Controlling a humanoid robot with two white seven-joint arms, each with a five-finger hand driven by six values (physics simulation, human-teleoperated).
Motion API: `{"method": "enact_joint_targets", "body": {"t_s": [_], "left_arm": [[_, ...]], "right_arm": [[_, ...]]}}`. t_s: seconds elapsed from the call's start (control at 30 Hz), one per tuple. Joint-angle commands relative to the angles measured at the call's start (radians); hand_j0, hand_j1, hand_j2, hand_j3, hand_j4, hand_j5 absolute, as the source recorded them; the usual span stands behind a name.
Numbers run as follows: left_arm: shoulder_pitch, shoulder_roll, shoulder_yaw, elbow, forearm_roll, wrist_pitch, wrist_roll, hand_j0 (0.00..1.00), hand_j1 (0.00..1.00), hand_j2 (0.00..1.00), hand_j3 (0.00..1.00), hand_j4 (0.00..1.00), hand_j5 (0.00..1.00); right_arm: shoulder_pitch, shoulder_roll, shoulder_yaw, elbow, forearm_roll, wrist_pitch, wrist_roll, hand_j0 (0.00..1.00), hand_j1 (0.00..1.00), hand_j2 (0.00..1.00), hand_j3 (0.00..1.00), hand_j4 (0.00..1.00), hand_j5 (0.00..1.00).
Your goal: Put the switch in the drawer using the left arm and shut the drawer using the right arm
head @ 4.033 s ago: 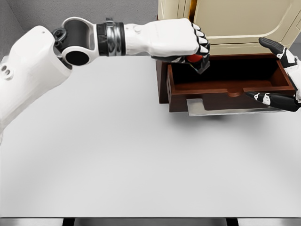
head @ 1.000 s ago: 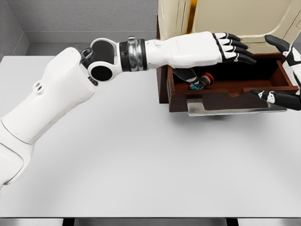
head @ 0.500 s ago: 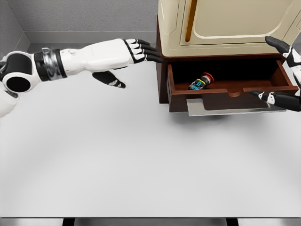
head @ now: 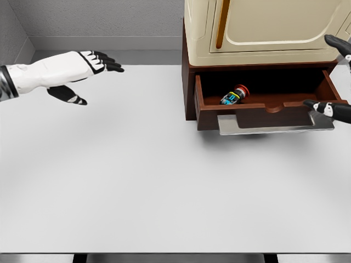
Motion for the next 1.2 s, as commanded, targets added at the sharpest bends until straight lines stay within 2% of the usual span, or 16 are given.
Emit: {"method": "enact_joint_targets", "body": {"t_s": [0.0, 0.17, 0.2, 0.23, 0.27, 0.37, 0.47, 0.57, 0.87, 1.0, 1.17], "left_arm": [[0.0, 0.006, 0.002, 0.005, 0.008, 0.002, 0.0, 1.0, 1.0, 1.0, 1.0, 1.0, 1.0], [0.014, 0.026, 0.003, 0.003, 0.012, 0.002, 0.0, 1.0, 1.0, 1.0, 1.0, 1.0, 1.0], [0.014, 0.027, 0.003, 0.003, 0.012, 0.002, 0.0, 1.0, 1.0, 1.0, 1.0, 1.0, 1.0], [0.014, 0.027, 0.003, 0.002, 0.012, 0.002, 0.0, 1.0, 1.0, 1.0, 1.0, 1.0, 1.0], [0.014, 0.026, 0.003, 0.002, 0.012, 0.002, 0.0, 1.0, 1.0, 1.0, 1.0, 1.0, 1.0], [0.015, 0.026, 0.003, 0.002, 0.011, 0.002, 0.0, 1.0, 1.0, 1.0, 1.0, 1.0, 1.0], [0.026, 0.026, 0.005, 0.003, 0.011, 0.002, 0.0, 1.0, 1.0, 1.0, 1.0, 1.0, 1.0], [0.026, 0.026, 0.005, 0.003, 0.011, 0.002, 0.0, 1.0, 1.0, 1.0, 1.0, 1.0, 1.0], [0.028, 0.024, 0.005, 0.003, 0.011, 0.002, 0.0, 1.0, 1.0, 1.0, 1.0, 1.0, 1.0], [0.029, 0.026, 0.005, 0.002, 0.011, 0.002, 0.0, 1.0, 1.0, 1.0, 1.0, 1.0, 1.0], [0.034, 0.026, 0.005, 0.002, 0.012, 0.002, 0.0, 1.0, 1.0, 1.0, 1.0, 1.0, 1.0]], "right_arm": [[0.0, -0.003, -0.014, -0.001, -0.044, 0.0, 0.001, 1.0, 1.0, 1.0, 1.0, 1.0, 1.0], [-0.009, 0.007, -0.003, -0.001, -0.101, 0.0, 0.004, 1.0, 1.0, 1.0, 1.0, 1.0, 1.0], [-0.011, 0.007, -0.003, -0.001, -0.098, 0.0, 0.012, 0.94, 0.94, 0.94, 0.94, 0.94, 0.94], [-0.035, 0.004, -0.002, -0.001, -0.09, 0.0, 0.033, 0.81, 0.81, 0.81, 0.81, 0.81, 0.81], [-0.044, 0.007, -0.002, -0.001, -0.092, 0.0, 0.121, 0.75, 0.75, 0.75, 0.75, 0.75, 0.75], [-0.087, -0.004, 0.0, -0.001, -0.07, 0.0, 0.173, 0.64, 0.64, 0.64, 0.64, 0.64, 0.64], [-0.121, -0.004, 0.02, -0.001, -0.004, 0.0, 0.181, 0.58, 0.58, 0.58, 0.58, 0.58, 0.58], [-0.187, -0.004, 0.121, -0.003, 0.013, 0.0, 0.181, 0.57, 0.57, 0.57, 0.57, 0.57, 0.57], [-0.192, -0.016, 0.215, -0.004, 0.013, 0.0, 0.179, 0.58, 0.58, 0.58, 0.58, 0.58, 0.58], [-0.227, -0.012, 0.34, -0.004, 0.011, 0.0, 0.176, 0.57, 0.57, 0.57, 0.57, 0.57, 0.57], [-0.241, -0.004, 0.396, -0.004, 0.011, 0.0, 0.175, 0.56, 0.56, 0.56, 0.56, 0.56, 0.56]]}}
